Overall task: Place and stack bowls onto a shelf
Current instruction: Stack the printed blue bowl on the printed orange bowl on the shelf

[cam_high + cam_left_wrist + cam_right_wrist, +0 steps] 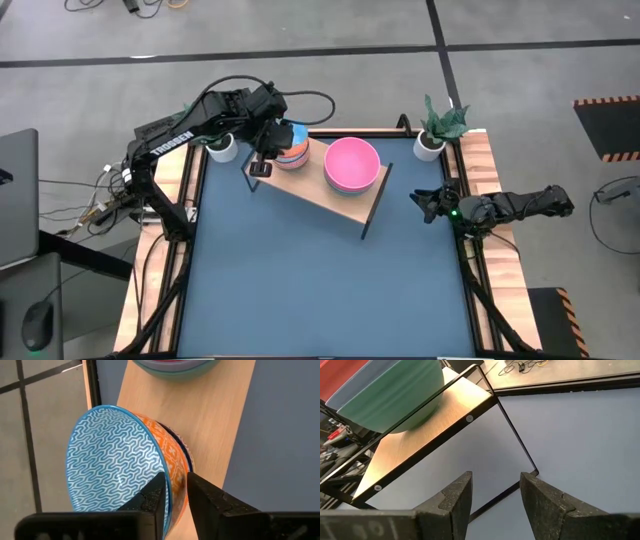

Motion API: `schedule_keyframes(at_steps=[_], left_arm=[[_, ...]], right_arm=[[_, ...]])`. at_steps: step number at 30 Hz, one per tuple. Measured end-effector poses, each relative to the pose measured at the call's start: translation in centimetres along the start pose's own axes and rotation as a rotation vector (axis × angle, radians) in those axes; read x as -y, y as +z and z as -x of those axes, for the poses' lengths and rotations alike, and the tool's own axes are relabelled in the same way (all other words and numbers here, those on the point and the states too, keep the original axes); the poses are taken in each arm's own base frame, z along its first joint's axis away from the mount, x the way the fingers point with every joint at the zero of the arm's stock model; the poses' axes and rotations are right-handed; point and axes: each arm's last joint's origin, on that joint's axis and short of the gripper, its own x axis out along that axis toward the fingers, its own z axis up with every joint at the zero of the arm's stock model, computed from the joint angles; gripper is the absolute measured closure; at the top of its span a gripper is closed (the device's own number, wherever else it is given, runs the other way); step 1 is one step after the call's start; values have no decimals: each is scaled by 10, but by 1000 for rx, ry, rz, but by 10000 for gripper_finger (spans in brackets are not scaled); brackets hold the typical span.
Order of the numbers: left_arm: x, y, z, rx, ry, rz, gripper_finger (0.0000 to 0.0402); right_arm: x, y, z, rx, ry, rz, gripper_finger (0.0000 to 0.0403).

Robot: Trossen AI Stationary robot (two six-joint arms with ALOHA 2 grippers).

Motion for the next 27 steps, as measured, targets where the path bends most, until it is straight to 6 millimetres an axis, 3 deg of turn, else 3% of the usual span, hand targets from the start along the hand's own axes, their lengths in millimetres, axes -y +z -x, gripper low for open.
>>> schedule_keyframes(at_steps=[7,27], left_arm=[[0,0,0,-8,8,3,312],[12,7,0,-53,82,-39,310]], right_arm=[[0,0,0,0,0,0,212],[0,0,0,0,0,0,212]])
